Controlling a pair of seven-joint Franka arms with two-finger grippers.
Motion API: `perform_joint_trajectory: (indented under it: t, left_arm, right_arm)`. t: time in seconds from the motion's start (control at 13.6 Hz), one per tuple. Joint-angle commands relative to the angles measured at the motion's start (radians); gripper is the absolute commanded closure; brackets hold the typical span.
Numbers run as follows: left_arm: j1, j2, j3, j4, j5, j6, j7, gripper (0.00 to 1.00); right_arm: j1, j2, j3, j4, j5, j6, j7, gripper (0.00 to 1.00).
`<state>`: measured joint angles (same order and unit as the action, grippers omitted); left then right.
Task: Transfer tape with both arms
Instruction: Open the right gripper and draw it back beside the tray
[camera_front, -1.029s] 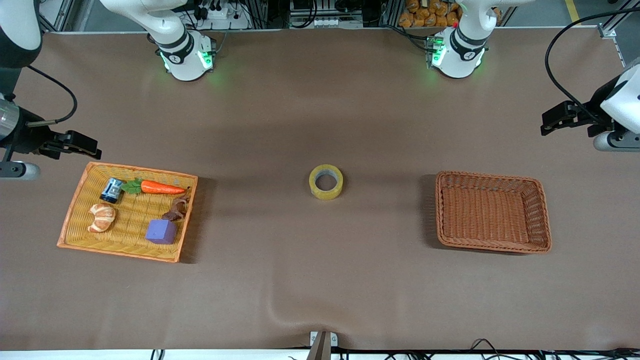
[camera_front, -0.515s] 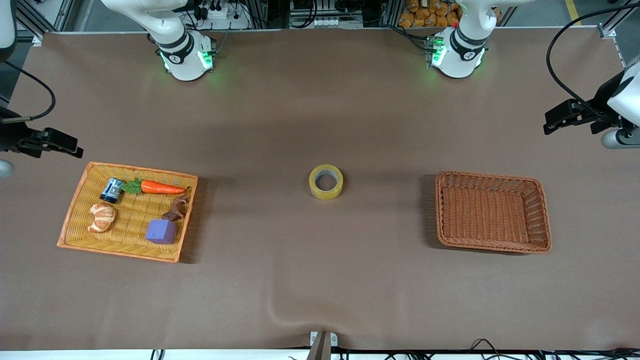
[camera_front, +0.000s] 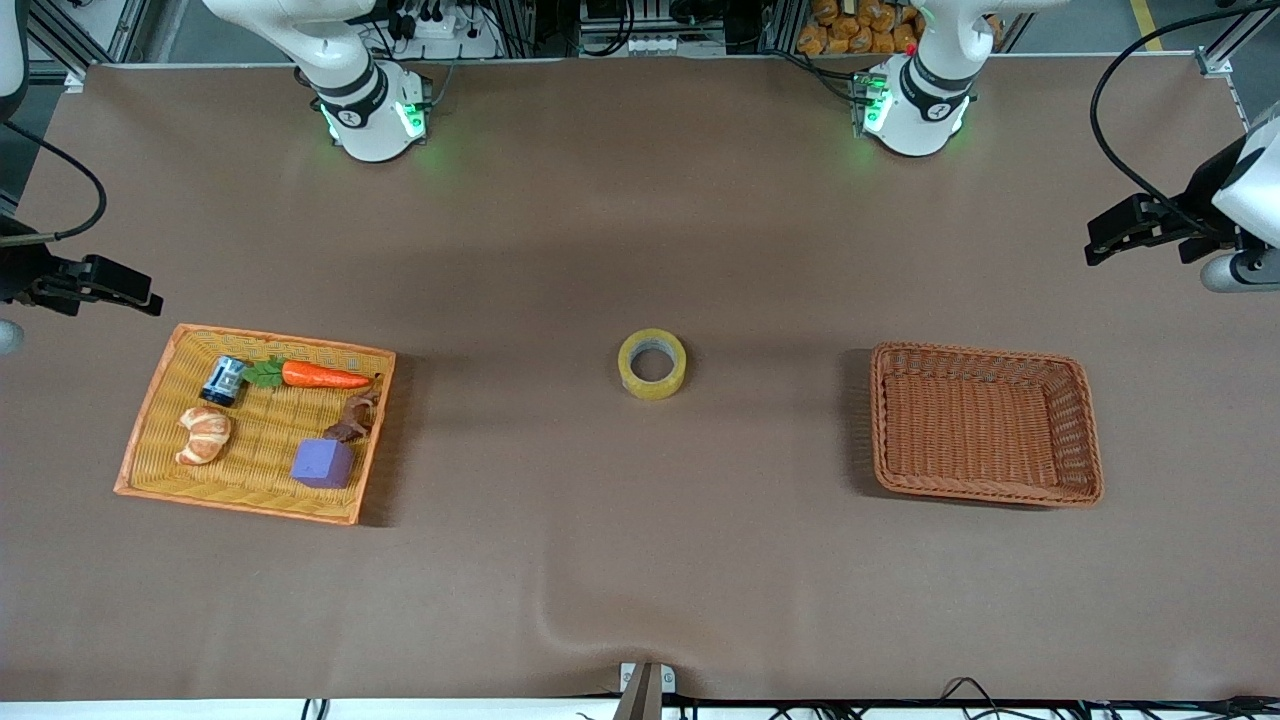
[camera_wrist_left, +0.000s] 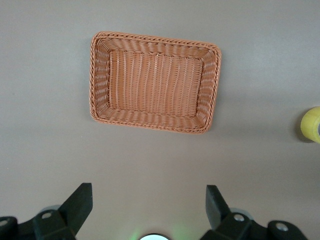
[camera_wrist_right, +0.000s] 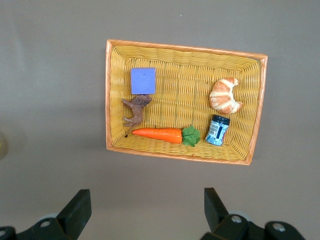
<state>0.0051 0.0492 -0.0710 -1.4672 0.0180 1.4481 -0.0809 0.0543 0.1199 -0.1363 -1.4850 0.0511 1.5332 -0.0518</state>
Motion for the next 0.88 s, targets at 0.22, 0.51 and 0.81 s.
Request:
perform_joint_trajectory:
  t: [0.22, 0.51, 0.81]
  left_arm:
    - [0.006, -0.011, 0.003, -0.007, -0.001, 0.0, 0.0, 0.0]
    - [0.004, -0.005, 0.003, -0.007, -0.001, 0.0, 0.0, 0.0]
    - [0.004, -0.003, 0.003, -0.007, -0.001, 0.0, 0.0, 0.0]
  right_arm:
    - [-0.022, -0.013, 0.021, 0.014, -0.022, -0.012, -0.016, 0.0]
    - [-0.018, -0.017, 0.023, 0.015, -0.08, 0.002, -0.056, 0.0]
    - [-0.036, -0.017, 0.018, 0.009, -0.048, 0.005, -0.051, 0.0]
